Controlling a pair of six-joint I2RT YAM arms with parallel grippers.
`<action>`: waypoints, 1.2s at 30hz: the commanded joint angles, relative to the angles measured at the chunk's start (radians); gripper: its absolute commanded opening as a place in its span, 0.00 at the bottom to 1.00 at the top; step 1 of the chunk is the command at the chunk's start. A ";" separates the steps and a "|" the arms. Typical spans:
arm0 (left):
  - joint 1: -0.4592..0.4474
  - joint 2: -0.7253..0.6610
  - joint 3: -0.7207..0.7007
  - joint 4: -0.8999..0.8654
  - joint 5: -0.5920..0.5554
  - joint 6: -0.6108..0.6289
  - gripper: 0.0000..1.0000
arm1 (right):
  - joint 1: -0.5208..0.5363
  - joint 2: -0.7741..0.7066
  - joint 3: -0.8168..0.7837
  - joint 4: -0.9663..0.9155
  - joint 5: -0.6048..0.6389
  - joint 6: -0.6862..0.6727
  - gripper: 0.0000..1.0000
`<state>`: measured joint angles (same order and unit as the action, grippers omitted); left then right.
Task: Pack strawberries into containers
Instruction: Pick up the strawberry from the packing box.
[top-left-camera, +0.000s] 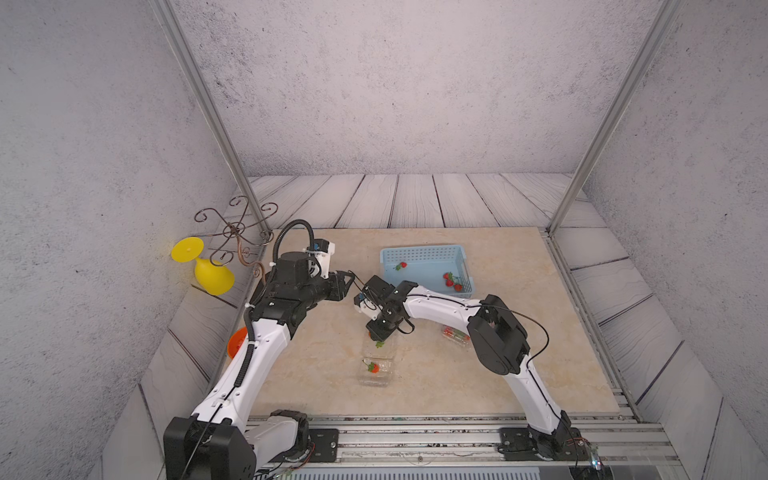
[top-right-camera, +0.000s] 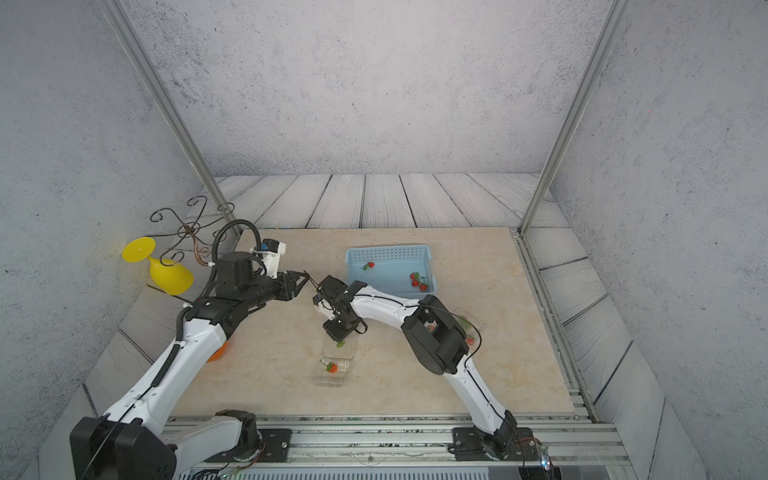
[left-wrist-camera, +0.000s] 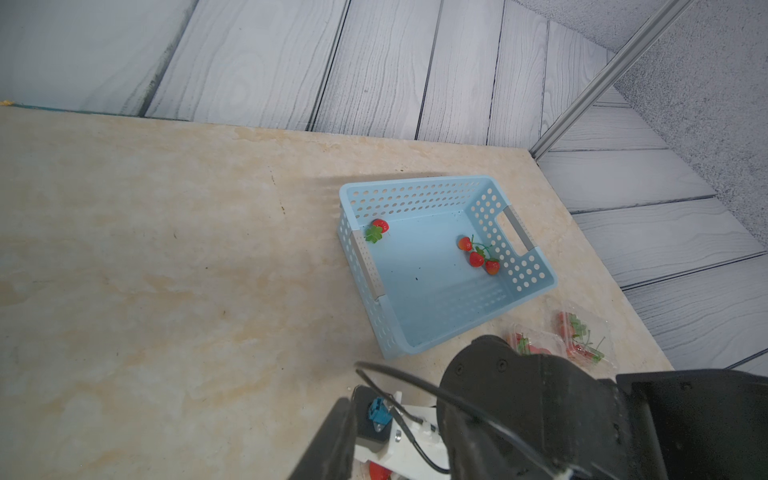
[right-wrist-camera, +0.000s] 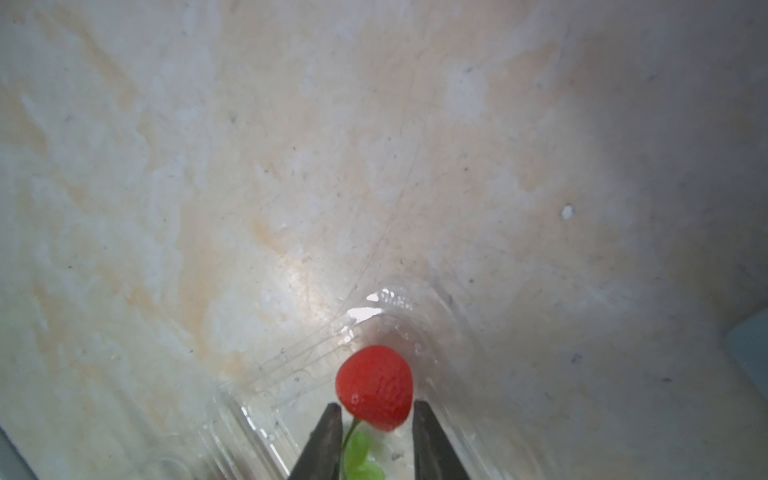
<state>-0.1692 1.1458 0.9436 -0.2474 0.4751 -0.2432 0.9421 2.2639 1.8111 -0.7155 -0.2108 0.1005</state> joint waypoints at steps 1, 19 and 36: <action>0.010 -0.002 0.001 -0.002 -0.002 0.010 0.40 | 0.014 0.015 0.003 -0.035 0.022 -0.007 0.31; 0.011 -0.015 -0.001 0.001 0.000 0.008 0.40 | 0.042 -0.024 -0.068 -0.044 0.093 0.030 0.24; 0.014 -0.016 0.000 0.002 -0.007 0.007 0.40 | 0.067 -0.281 -0.159 -0.079 0.090 0.062 0.06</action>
<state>-0.1638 1.1450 0.9436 -0.2512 0.4747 -0.2432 0.9909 2.0922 1.6550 -0.7547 -0.1280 0.1562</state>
